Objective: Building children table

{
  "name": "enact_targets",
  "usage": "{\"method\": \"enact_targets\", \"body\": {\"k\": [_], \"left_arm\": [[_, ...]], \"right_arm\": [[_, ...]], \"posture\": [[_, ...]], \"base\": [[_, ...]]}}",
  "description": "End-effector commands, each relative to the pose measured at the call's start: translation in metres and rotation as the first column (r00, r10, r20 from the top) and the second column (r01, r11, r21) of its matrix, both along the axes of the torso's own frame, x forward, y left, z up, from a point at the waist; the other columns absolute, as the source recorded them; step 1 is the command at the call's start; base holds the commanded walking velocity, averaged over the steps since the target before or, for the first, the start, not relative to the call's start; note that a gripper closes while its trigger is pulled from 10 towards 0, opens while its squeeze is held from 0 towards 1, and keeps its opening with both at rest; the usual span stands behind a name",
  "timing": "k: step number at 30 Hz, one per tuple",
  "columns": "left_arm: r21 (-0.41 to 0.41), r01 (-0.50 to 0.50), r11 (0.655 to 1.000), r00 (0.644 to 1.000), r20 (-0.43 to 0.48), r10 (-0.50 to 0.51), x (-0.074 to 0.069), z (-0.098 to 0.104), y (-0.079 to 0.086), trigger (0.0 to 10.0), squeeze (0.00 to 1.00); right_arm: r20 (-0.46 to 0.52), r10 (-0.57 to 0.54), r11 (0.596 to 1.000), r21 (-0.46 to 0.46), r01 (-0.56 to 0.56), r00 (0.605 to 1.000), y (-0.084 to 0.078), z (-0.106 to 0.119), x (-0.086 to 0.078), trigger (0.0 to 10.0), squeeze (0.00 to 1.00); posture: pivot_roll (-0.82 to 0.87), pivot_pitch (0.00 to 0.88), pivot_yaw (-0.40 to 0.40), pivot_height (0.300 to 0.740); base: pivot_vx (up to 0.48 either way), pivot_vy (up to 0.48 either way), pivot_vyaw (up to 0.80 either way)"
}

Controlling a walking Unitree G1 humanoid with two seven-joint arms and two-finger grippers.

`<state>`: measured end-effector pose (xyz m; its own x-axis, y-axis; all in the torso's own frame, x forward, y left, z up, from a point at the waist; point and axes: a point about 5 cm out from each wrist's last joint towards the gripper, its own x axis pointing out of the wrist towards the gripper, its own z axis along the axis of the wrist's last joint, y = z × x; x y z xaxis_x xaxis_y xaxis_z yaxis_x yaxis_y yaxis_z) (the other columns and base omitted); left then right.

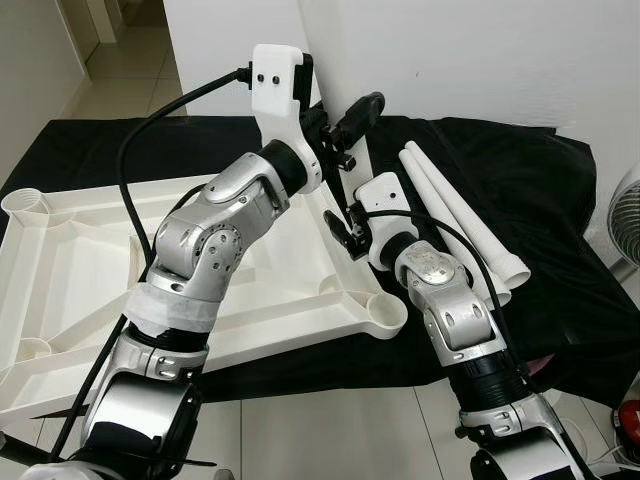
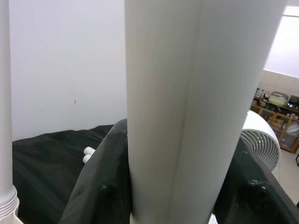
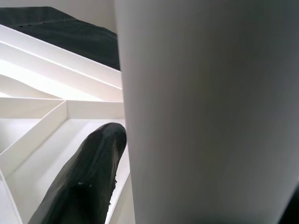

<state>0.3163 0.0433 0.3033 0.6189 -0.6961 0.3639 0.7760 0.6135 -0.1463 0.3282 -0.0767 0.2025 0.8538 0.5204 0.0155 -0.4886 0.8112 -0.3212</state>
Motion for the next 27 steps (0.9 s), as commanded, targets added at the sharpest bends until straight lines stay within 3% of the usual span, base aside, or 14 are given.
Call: {"method": "enact_targets", "body": {"k": [1,6,7,8,11,19,20,21,22,27], "left_arm": [[0.009,0.232,0.973,0.966,0.112,-0.231,-0.0218,0.0106,-0.0205,10.0,0.00],[0.012,0.238,0.971,0.965,0.112,-0.238,-0.0228,0.0095,-0.0225,10.0,0.00],[0.010,0.239,0.971,0.965,0.112,-0.238,-0.0225,0.0100,-0.0223,10.0,0.00],[0.010,0.237,0.971,0.965,0.113,-0.237,-0.0221,0.0103,-0.0222,10.0,0.00],[0.012,0.235,0.972,0.965,0.114,-0.235,-0.0218,0.0104,-0.0221,10.0,0.00],[0.001,0.254,0.967,0.962,0.104,-0.253,-0.0230,0.0086,-0.0230,10.0,0.00],[-0.004,0.260,0.966,0.961,0.102,-0.258,-0.0235,0.0088,-0.0228,10.0,1.00],[-0.013,0.275,0.961,0.957,0.101,-0.273,-0.0244,0.0094,-0.0223,10.0,1.00],[-0.017,0.283,0.959,0.954,0.102,-0.280,-0.0251,0.0101,-0.0217,10.0,1.00],[0.011,0.266,0.964,0.956,0.122,-0.266,-0.0271,0.0121,-0.0201,10.0,1.00]], "right_arm": [[0.042,0.039,0.999,-0.004,-0.039,0.998,0.0098,0.0107,-0.0016,10.0,0.00],[0.045,0.038,0.999,-0.015,-0.037,0.998,0.0097,0.0102,-0.0014,10.0,0.00],[0.042,0.040,0.999,-0.016,-0.039,0.998,0.0098,0.0093,-0.0013,2.5,0.00],[0.041,0.042,0.999,-0.018,-0.041,0.998,0.0099,0.0087,-0.0014,0.4,0.00],[0.039,0.048,0.999,-0.021,-0.047,0.998,0.0104,0.0079,-0.0017,0.0,0.00],[0.026,0.044,0.999,-0.002,-0.044,0.999,0.0105,0.0065,-0.0023,0.0,0.00],[0.018,0.036,0.999,0.015,-0.036,0.999,0.0102,0.0061,-0.0018,0.0,0.00],[0.005,0.011,0.999,0.042,-0.011,1.000,0.0088,0.0056,-0.0003,1.1,0.00],[-0.005,-0.011,0.998,0.066,0.011,1.000,0.0076,0.0055,0.0013,10.0,0.00],[-0.040,-0.060,0.988,0.142,0.066,0.997,0.0047,0.0057,0.0054,10.0,0.00]], "posture": [[-0.08,0.000,0.012,0.740],[-0.08,0.000,0.012,0.740],[-0.08,0.000,0.012,0.740],[-0.08,0.000,0.012,0.740],[-0.08,0.000,0.012,0.740],[-0.08,0.000,0.013,0.740],[-0.08,0.000,0.011,0.740],[-0.08,0.000,0.010,0.740],[-0.08,0.000,0.008,0.740],[-0.07,0.000,0.006,0.740]], "base": [[0.000,0.000,0.00],[0.000,0.000,0.00],[0.000,0.000,0.00],[0.000,0.000,0.00],[0.000,0.000,0.00],[0.000,0.000,0.00],[0.000,0.000,0.00],[0.000,0.000,0.00],[0.000,0.000,0.00],[0.000,0.000,0.00]]}}
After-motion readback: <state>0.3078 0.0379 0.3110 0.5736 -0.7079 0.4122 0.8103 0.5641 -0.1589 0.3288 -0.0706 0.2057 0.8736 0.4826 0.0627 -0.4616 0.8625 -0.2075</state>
